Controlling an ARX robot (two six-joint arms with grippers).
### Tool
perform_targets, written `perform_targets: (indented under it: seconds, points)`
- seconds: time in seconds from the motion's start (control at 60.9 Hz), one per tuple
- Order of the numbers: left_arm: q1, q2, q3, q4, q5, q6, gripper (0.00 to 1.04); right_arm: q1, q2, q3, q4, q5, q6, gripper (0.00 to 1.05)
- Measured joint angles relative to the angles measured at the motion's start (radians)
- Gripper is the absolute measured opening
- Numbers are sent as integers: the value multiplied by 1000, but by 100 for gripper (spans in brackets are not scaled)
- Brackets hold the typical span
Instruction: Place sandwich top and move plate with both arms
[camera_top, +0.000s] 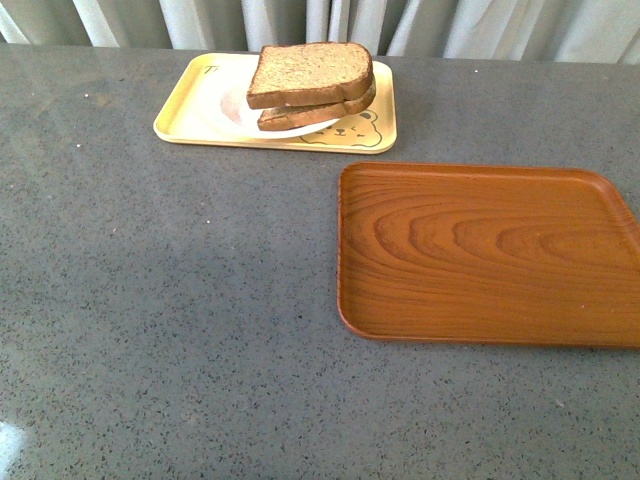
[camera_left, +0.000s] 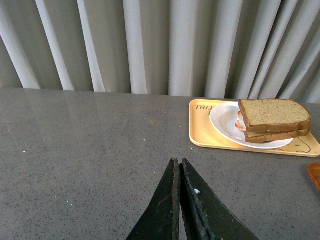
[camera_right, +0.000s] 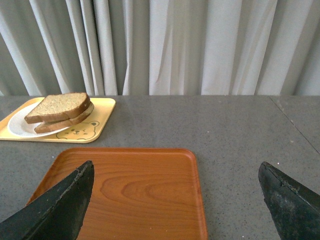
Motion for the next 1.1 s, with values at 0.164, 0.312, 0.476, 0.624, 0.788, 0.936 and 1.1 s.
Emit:
perform_targets:
  seconds: [0.164,0.312,0.476,0.624,0.788,0.936,1.1]
  points:
    - [0,-102,0,-93,0,0,2,0,0,0,0,0,0,96]
    - [0,-179,-1,-166,0,0,2,0,0,0,0,0,0,96]
    - [0,-254,-1,-238,0,0,2,0,0,0,0,0,0,96]
    - [0,-314,-1,-297,0,0,2,0,0,0,0,0,0,96]
    - [0,-367,-1,-351,0,0,2,0,0,0,0,0,0,96]
    - [0,-406,-1,-389,0,0,2,0,0,0,0,0,0,96]
    - [0,-442,-1,-425,0,0,2,0,0,0,0,0,0,96]
